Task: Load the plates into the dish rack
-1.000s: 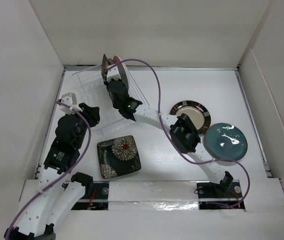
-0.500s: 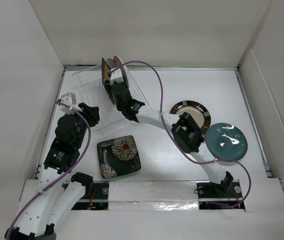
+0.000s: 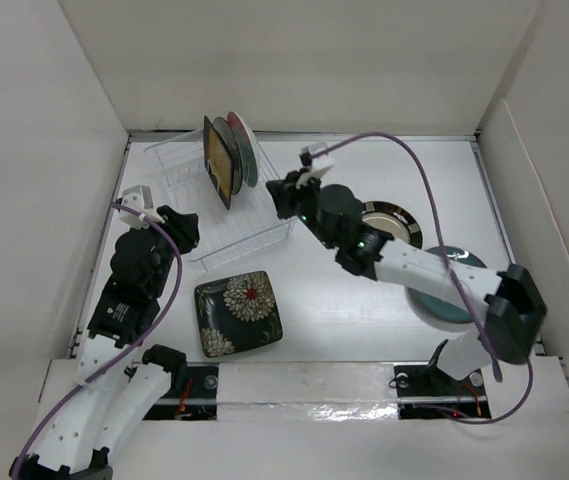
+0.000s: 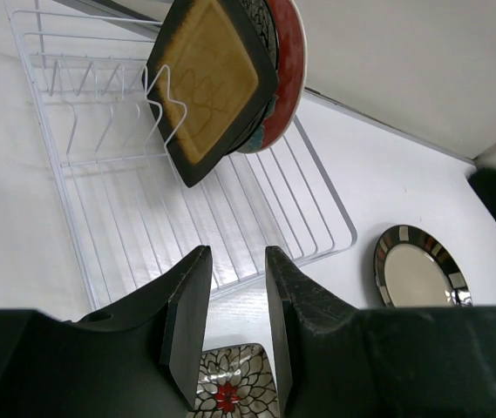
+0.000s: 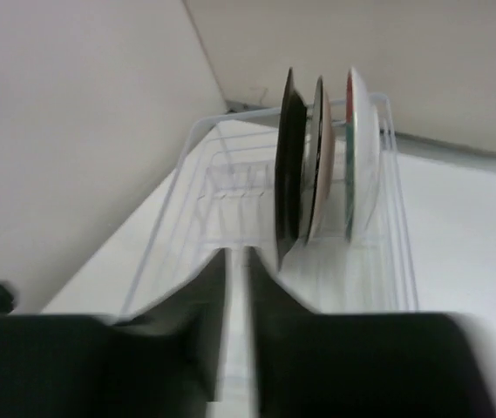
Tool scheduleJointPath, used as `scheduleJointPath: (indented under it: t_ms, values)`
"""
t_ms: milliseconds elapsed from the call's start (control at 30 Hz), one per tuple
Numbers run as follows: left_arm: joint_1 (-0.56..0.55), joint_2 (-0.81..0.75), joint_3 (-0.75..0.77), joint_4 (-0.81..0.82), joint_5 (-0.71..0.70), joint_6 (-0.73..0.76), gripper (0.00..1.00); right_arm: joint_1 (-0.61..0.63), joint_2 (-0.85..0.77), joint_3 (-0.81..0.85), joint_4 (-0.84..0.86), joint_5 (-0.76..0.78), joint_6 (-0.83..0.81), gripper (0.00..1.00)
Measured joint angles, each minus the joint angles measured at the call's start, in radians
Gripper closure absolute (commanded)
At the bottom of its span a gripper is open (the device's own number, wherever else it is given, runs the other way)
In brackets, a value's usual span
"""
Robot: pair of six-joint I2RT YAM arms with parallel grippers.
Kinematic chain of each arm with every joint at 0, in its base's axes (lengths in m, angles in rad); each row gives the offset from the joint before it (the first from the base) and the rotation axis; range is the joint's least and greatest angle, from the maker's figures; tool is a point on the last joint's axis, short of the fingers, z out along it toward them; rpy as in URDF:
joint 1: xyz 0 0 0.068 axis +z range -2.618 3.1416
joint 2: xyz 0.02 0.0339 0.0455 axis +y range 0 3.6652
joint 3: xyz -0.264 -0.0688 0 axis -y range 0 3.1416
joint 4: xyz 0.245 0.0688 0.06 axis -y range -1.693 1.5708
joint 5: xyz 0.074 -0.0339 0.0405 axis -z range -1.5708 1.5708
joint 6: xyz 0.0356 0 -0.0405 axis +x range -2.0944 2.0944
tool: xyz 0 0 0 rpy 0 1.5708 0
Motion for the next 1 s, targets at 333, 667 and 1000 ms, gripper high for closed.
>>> scheduleJointPath:
  t_ms: [333, 667, 1000]
  values:
    - [0.0, 0.0, 0.0, 0.0, 0.0, 0.001, 0.83, 0.054, -0.241, -0.524, -0.095, -0.23, 0.208, 0.68]
    - [0.0, 0.003, 0.0, 0.0, -0.001, 0.001, 0.77, 0.097, -0.055, -0.618, -0.127, -0.409, 0.401, 0.4]
    - [0.0, 0.003, 0.0, 0.001, -0.001, 0.001, 0.74, 0.096, 0.084, -0.644, 0.094, -0.505, 0.535, 0.52]
